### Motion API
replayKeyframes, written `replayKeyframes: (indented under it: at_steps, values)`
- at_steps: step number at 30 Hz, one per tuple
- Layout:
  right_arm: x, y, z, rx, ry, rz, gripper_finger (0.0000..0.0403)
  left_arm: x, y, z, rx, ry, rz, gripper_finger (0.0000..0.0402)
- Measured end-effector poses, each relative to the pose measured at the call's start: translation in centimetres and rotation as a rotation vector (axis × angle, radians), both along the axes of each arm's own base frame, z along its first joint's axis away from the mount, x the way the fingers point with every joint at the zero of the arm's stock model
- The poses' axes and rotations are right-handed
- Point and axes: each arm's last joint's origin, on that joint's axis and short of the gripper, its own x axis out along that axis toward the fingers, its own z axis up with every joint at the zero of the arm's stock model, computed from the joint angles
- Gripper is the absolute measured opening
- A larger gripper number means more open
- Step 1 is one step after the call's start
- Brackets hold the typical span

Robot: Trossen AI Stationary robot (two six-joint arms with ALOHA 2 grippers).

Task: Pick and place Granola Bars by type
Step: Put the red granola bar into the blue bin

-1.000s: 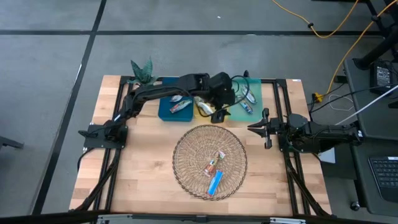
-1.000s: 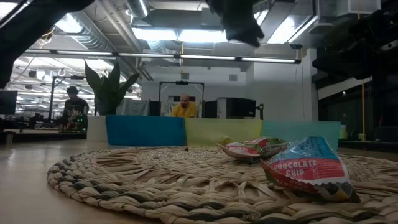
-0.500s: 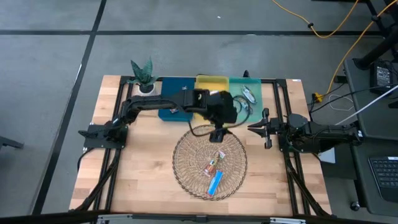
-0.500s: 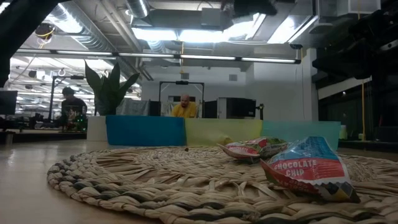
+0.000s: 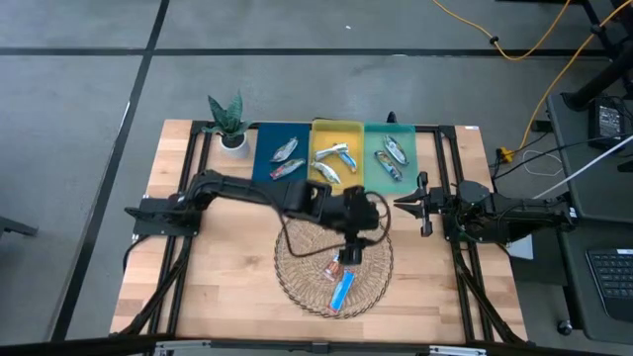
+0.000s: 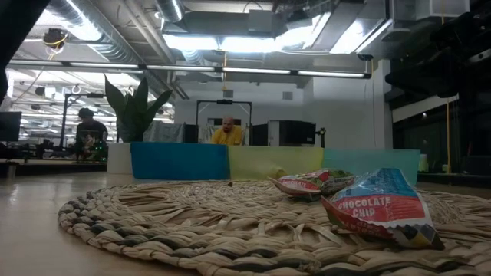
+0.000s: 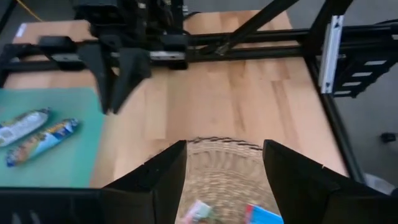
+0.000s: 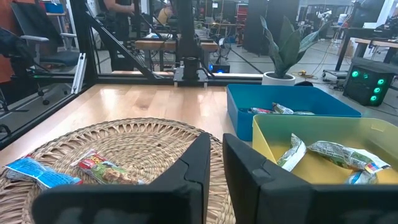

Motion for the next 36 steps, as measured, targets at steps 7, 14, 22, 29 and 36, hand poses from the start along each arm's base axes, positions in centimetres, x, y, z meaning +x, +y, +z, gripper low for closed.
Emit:
replayKeyframes:
  at_steps: [7,14,22,29,36]
  values:
    - [0.0,0.0,0.0,0.0,0.0,0.0,0.0048,-1.6,-4.2,-0.4,0.002,0.036,0.148,0.0204]
    - [0.0,0.0,0.0,0.0,0.0,0.0,0.0048,-2.9,-6.7,-2.8,0.01,0.144,0.307,0.0203]
    - [0.0,0.0,0.0,0.0,0.0,0.0,0.0049,-2.3,-7.3,-8.4,-0.068,0.254,0.389,0.0214]
    - [0.0,0.0,0.0,0.0,0.0,0.0,0.0049,-1.8,-7.0,-12.9,-0.136,0.301,0.384,0.0246]
    - [0.0,0.0,0.0,0.0,0.0,0.0,0.0049,-1.6,-5.9,-16.1,-0.218,0.329,0.4,0.0285]
